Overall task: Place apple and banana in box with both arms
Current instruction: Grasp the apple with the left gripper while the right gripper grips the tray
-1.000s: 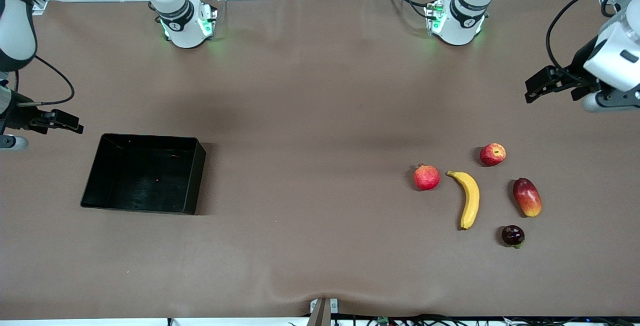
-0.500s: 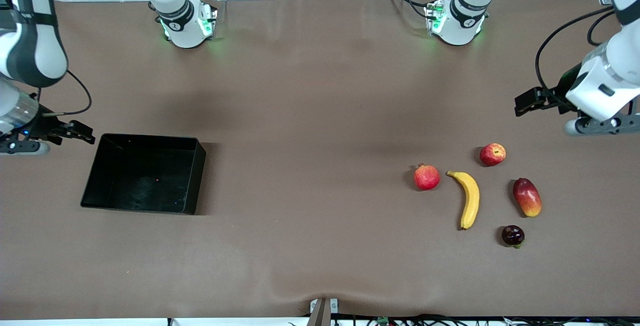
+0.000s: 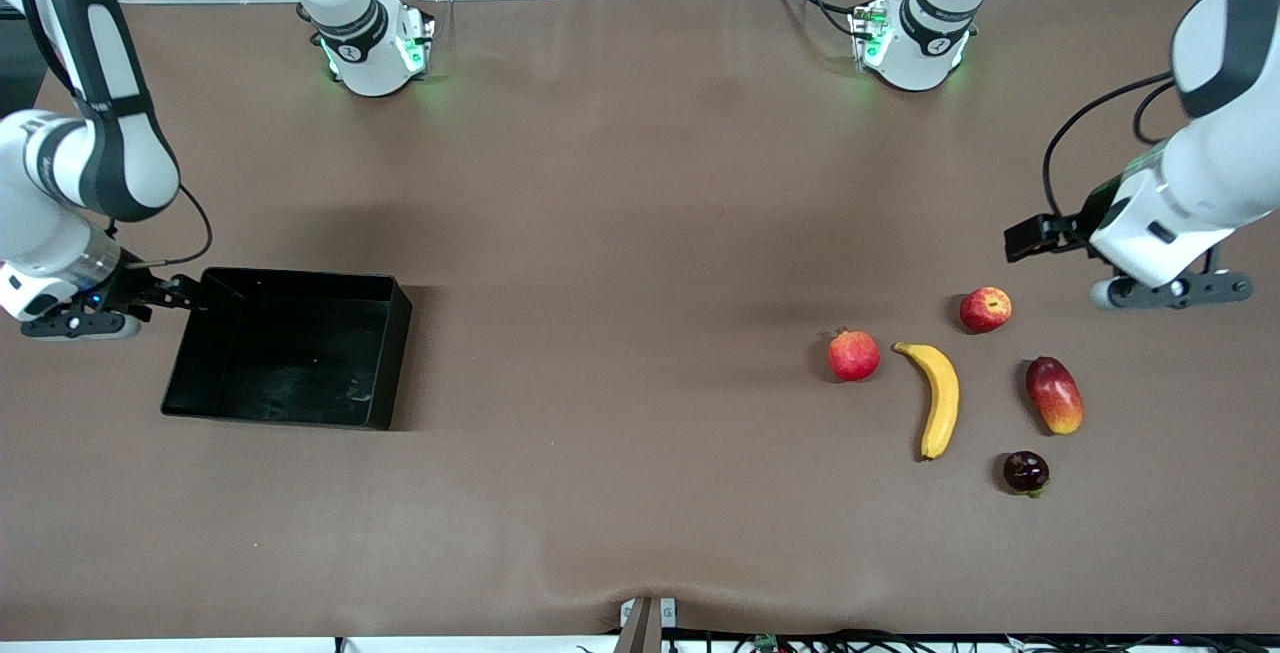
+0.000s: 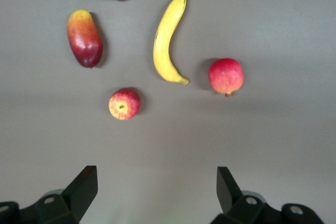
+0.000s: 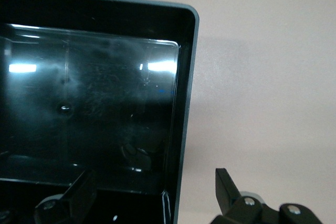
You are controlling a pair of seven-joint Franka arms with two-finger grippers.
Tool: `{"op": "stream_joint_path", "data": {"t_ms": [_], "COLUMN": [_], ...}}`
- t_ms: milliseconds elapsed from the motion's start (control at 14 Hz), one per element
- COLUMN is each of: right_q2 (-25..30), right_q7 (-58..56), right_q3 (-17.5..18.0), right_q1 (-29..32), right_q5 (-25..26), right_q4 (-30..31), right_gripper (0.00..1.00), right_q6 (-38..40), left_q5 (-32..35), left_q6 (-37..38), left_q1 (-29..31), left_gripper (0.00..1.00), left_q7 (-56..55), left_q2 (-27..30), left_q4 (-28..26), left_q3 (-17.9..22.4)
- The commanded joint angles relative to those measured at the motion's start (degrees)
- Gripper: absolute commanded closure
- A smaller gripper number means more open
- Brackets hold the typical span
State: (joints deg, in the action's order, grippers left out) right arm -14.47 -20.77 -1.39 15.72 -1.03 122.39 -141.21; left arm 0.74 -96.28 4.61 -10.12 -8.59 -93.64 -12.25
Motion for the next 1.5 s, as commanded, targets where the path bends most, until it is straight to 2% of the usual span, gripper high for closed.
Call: {"op": "stream_joint_path", "data": {"t_ms": [0, 214, 429, 714, 1143, 1214, 1357, 1429], "right_q2": [-2.92, -4.68, -7.31, -8.29, -9.52, -9.61, -9.52, -9.61], "right_q7": [-1.11, -1.11, -1.20, -1.20, -1.20, -1.20, -1.20, -1.20], "right_q3": [0.86, 0.86, 0.86, 0.86, 0.86, 0.86, 0.86, 0.86], "right_q1": [1.07, 1.25, 1.77, 1.95, 1.95, 1.95, 1.95, 1.95], "right_q5": [-0.90, -0.90, -0.90, -0.90, -0.90, -0.90, -0.90, -0.90], "right_q4": [-0.92, -1.01, -1.19, -1.63, -1.98, -1.98, -2.07, -2.07], "right_gripper": [0.00, 0.00, 0.00, 0.00, 0.00, 0.17, 0.80, 1.00], "right_q6": [-2.65, -3.98, -6.00, -6.18, -6.18, -6.18, -6.18, -6.18], "left_q5": [1.28, 2.95, 2.95, 3.04, 3.48, 4.79, 8.65, 8.93], "left_q6": [-8.45, -17.78, -21.75, -24.12, -27.73, -27.73, -27.73, -27.73], "left_q1": [1.10, 4.43, 5.84, 8.30, 8.57, 8.40, 8.66, 9.53], "left_gripper": [0.00, 0.00, 0.00, 0.00, 0.00, 0.00, 0.00, 0.00], "left_q7": [-0.16, -0.07, -0.07, 1.07, 1.07, 0.98, 0.98, 0.98], "left_q2": [0.86, -0.01, -2.21, -7.22, -13.37, -14.08, -15.22, -15.49], "left_q4": [-7.75, -15.67, -19.29, -19.65, -19.47, -19.47, -19.56, -19.56], "left_q3": [-0.32, -0.40, -0.40, -0.40, 0.03, 0.04, 0.04, 0.04]}}
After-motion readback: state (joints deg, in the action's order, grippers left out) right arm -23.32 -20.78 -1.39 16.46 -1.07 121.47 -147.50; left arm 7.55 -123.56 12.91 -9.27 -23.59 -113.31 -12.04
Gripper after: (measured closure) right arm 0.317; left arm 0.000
